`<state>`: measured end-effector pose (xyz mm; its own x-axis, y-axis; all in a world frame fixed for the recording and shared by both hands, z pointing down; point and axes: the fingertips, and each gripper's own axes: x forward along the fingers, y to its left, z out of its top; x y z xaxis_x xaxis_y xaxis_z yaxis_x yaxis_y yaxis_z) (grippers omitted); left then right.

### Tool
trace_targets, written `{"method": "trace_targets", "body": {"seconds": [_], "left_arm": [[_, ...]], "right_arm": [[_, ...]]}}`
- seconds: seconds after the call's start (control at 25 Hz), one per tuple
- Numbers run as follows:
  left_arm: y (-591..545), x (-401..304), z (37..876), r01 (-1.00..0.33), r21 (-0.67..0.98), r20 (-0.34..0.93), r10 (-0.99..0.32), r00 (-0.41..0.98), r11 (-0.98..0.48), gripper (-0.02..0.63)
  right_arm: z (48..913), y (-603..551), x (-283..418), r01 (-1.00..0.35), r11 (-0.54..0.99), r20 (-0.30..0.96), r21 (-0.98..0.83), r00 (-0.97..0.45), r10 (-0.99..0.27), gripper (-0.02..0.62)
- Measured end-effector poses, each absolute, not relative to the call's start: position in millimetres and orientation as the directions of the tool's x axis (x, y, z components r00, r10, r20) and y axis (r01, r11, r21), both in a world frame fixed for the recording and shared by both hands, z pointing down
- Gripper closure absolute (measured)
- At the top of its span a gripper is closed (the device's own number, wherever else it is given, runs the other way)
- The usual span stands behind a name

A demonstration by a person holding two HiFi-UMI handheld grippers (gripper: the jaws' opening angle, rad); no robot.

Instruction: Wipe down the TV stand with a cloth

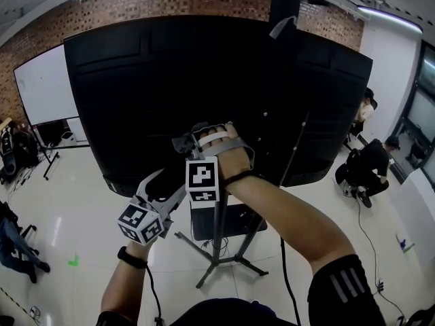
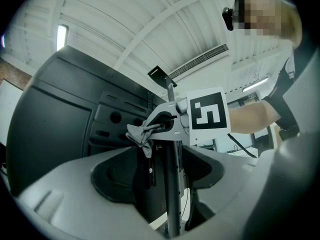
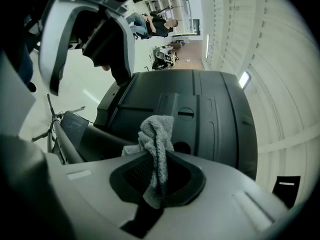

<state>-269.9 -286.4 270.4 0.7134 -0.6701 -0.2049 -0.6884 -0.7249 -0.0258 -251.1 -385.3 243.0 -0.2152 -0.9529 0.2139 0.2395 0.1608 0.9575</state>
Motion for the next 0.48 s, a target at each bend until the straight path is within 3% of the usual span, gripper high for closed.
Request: {"method": "trace_targets", "body": {"seconds": [0.12,0.32,0.48], "left_arm": [[-284.4,-264.4,270.4,-0.684,-0.029,-0.206,-0.665,0.717,-0.729,0.298],[-278.1,-257.0,256.2,-0.678,-0.051,-0.227,-0.653,0.723,-0.733,0.298],[-270.8,-245.4,241.3,-0.667,-0.08,-0.238,-0.636,0.734,-0.741,0.298]], "right_arm": [[236.8,-371.7,-252.5,0.168,0.171,0.215,0.971,-0.294,-0.931,0.566],[204.7,-333.6,-245.7,-0.106,0.278,0.193,0.955,-0.494,-0.848,0.565],[172.9,-315.5,-217.9,-0.174,0.222,0.096,0.959,-0.538,-0.838,0.565]]}}
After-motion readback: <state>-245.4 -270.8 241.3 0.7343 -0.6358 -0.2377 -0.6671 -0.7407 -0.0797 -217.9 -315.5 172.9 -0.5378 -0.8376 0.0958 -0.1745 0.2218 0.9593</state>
